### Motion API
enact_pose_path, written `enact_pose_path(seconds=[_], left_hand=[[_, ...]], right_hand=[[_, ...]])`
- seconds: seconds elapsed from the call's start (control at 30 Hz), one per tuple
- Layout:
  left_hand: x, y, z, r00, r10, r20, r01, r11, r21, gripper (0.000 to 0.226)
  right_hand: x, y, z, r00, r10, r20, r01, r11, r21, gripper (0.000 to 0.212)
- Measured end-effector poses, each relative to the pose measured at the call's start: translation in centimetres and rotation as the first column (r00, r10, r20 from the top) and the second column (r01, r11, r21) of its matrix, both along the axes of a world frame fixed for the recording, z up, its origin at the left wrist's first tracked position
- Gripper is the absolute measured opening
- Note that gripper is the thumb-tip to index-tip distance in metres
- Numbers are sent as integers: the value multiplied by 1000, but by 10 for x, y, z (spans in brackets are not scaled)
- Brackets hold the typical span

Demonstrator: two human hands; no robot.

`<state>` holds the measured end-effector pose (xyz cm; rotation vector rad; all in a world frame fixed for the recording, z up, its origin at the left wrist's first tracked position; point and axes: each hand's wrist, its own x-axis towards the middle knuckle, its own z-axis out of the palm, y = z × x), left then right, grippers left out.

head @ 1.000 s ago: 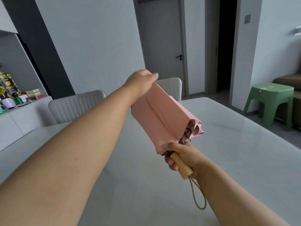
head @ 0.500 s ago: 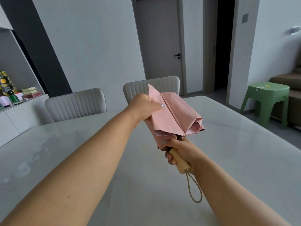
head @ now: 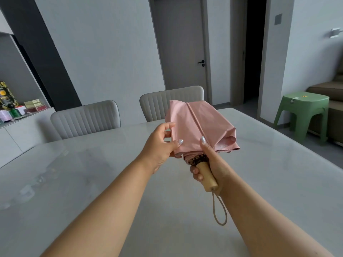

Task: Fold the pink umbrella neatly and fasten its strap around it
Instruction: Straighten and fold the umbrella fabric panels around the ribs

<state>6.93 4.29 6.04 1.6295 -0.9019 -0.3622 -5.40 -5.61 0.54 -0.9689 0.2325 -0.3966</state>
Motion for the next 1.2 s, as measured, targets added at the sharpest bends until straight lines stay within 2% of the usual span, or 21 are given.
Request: enact_pose_path(seconds=[0.1,0.17,0.23,0.33,0.43,0.47,0.57,0.67,0.8,0.9,1.03,1.13,1.2], left_hand=[[-1,5,-9,1000,-14,-20,13,1000,-28,52],[1,9,-8,999,-25,-40,25,999,-24,54],[6,10,-3,1000,7,-7,-7,1000,3,56],[18,-1,14,985,157,76,-160,986,40,56],[36,-19,41,934,347,91,-355,930,94,75],[43,-24,49,921,378,93,-386,917,96,74],[55,-37,69,904,409,121,-419,905,71,44],[62,-43,80,905,403,136,-412,910,39,36],[68,-40,90,951,295,91,-301,951,71,22],[67,-35,96,953,257,159,-273,958,91,17],[71,-36,89,906,364,217,-386,920,69,18],[67,-40,79,823,497,275,-537,838,95,6],[57,-45,80,738,581,345,-651,747,134,30]], right_hand=[[0,3,0,998,-58,-31,56,996,-68,34],[0,5,-1,995,-79,-53,73,990,-117,25],[1,7,-2,993,-98,-66,87,984,-153,27],[2,8,-2,991,-106,-82,88,976,-200,27],[3,9,-4,990,-107,-97,81,966,-246,34],[3,9,-4,989,-107,-99,79,964,-255,37],[3,10,-5,990,-90,-106,56,956,-288,47],[2,10,-4,993,-73,-91,44,958,-284,47],[2,8,-3,996,-58,-69,36,959,-280,63],[2,8,-3,997,-52,-58,34,962,-269,61],[1,9,-1,999,-21,-31,13,969,-245,45],[1,9,-3,997,-34,-64,16,967,-256,47],[2,10,-3,995,-57,-84,33,964,-262,47]])
